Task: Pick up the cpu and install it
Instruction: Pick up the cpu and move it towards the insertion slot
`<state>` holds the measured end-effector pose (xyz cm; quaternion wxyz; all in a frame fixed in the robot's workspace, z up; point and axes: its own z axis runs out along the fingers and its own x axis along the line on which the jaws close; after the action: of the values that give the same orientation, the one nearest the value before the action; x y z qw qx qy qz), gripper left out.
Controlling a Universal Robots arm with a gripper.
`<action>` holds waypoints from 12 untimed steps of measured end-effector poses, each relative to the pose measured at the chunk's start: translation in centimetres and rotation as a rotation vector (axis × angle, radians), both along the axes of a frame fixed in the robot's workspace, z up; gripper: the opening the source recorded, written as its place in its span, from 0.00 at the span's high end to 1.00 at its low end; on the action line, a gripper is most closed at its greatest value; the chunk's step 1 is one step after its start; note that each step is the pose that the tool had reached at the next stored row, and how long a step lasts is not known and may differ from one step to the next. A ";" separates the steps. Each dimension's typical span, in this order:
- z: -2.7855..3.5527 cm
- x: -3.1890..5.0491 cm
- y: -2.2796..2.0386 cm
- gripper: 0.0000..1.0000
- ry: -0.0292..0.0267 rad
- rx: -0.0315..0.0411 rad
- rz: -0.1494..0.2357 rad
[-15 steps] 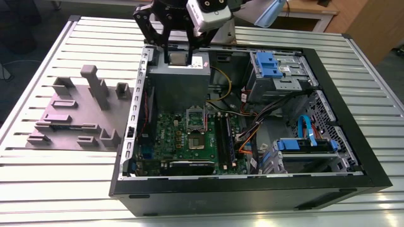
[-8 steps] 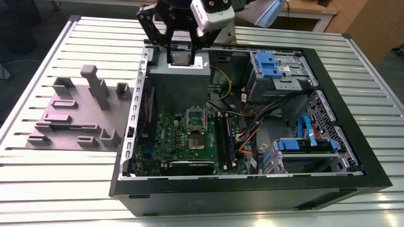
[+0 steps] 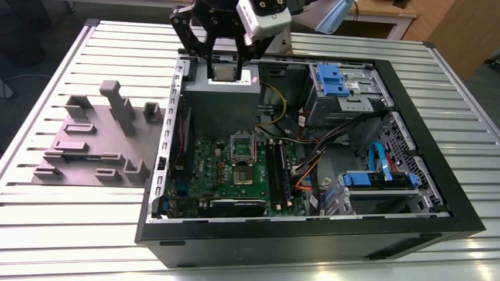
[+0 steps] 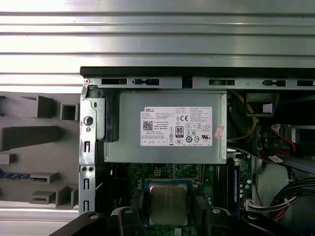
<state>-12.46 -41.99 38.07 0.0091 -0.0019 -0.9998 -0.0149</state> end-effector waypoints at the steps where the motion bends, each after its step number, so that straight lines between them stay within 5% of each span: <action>1: 0.00 0.00 0.00 0.53 0.0000 0.0000 0.000; 7: 0.00 0.09 0.01 0.53 0.0001 0.0000 0.000; 12: 0.00 1.27 0.00 0.53 0.0001 -0.0001 0.000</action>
<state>-11.19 -41.99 38.07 0.0091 -0.0019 -0.9998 -0.0149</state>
